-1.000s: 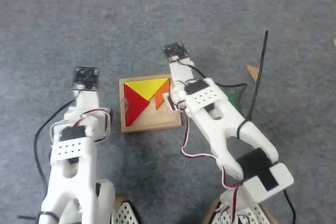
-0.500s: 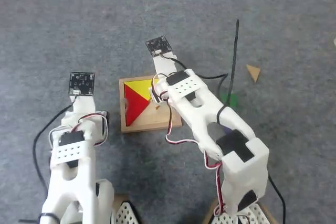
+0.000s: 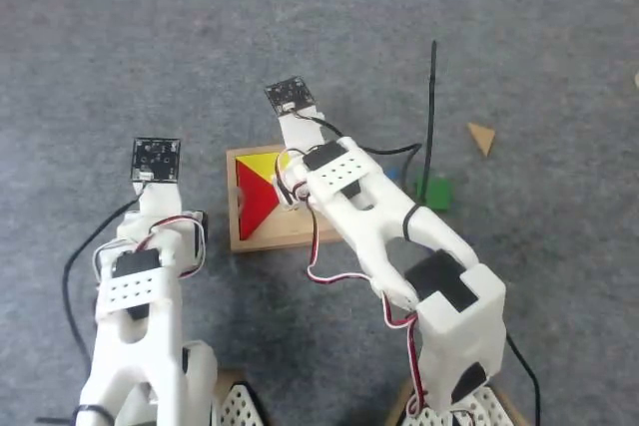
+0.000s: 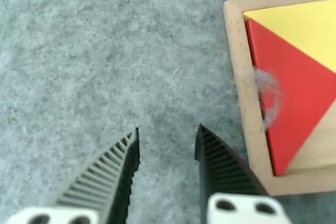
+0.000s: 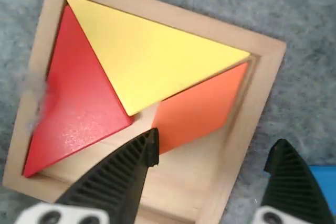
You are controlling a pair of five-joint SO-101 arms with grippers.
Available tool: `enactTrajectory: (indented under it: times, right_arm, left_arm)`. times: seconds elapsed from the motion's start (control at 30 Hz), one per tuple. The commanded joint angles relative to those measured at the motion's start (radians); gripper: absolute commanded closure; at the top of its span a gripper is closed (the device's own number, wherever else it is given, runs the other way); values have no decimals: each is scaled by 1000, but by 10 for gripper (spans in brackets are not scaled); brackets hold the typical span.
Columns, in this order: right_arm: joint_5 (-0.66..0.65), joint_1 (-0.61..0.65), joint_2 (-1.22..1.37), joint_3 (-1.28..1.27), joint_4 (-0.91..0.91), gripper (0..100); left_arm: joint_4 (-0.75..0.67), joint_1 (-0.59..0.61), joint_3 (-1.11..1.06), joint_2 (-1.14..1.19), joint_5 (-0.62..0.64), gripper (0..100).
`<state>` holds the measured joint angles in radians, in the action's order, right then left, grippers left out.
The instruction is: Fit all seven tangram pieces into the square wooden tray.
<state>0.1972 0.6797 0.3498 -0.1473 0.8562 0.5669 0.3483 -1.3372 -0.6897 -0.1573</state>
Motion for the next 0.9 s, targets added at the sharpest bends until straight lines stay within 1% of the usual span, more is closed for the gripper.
enactTrajectory:
  times: [0.0, 0.17, 0.3, 0.47, 0.57, 0.7, 0.87]
  right_arm:
    - [11, 1, -10, 61, -4, 670]
    - [11, -44, 25, 61, 5, 670]
    - [11, -74, 2, 60, 24, 670]
    - [17, -64, -62, 60, 68, 670]
    - [54, -27, -93, 60, 61, 670]
    - [60, 24, -99, 61, 50, 670]
    - [58, -4, -35, 61, 13, 670]
  left_arm:
    - [-20, 0, 4, -20, -12, 826]
    - [-20, 0, 4, -20, -11, 826]
    - [-20, 0, 4, -20, -11, 826]
    - [-21, 0, 4, -20, -11, 826]
    - [-21, 0, 4, -20, -11, 826]
    - [-21, 0, 4, -20, -11, 826]
    - [-21, 0, 4, -20, -11, 826]
